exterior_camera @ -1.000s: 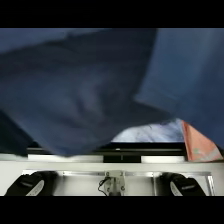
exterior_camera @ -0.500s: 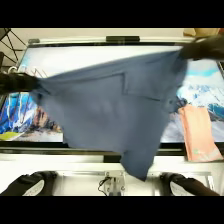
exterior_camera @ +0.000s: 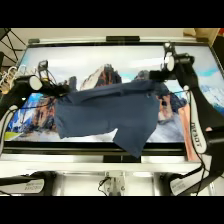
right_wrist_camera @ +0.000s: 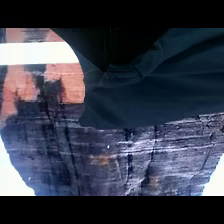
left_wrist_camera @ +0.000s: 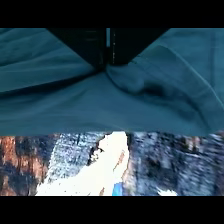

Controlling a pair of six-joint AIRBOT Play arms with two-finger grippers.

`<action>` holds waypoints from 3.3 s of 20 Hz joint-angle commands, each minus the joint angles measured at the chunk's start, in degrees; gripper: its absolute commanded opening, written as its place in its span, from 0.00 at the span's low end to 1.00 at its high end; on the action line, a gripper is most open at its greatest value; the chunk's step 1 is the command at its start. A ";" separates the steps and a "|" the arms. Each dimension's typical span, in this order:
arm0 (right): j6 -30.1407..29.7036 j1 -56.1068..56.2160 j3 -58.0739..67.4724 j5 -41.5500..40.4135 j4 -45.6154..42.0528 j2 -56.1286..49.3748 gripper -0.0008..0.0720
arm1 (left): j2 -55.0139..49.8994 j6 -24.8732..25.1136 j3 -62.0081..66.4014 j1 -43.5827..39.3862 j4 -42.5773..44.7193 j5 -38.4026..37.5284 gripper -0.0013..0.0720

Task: Fold the shirts.

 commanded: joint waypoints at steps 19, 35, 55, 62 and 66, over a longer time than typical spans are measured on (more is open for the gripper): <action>-14.32 -10.19 -6.73 25.88 20.83 10.56 0.73 | 23.32 12.26 -42.64 22.95 -21.88 -8.70 0.74; -14.84 -11.91 -11.13 28.04 16.55 10.49 0.73 | 16.22 14.03 -42.53 18.80 -24.48 -2.47 0.06; -15.93 -10.75 -41.51 9.18 30.69 10.45 0.43 | 28.02 16.33 -39.06 18.80 -21.55 -6.58 0.06; -18.47 -7.82 -29.99 8.33 28.20 25.09 0.11 | 32.59 20.02 -17.68 18.86 -18.97 -12.72 0.06; -22.80 -9.86 -6.91 -1.03 24.02 42.21 0.11 | 39.56 19.30 14.14 18.86 -15.80 -9.84 0.06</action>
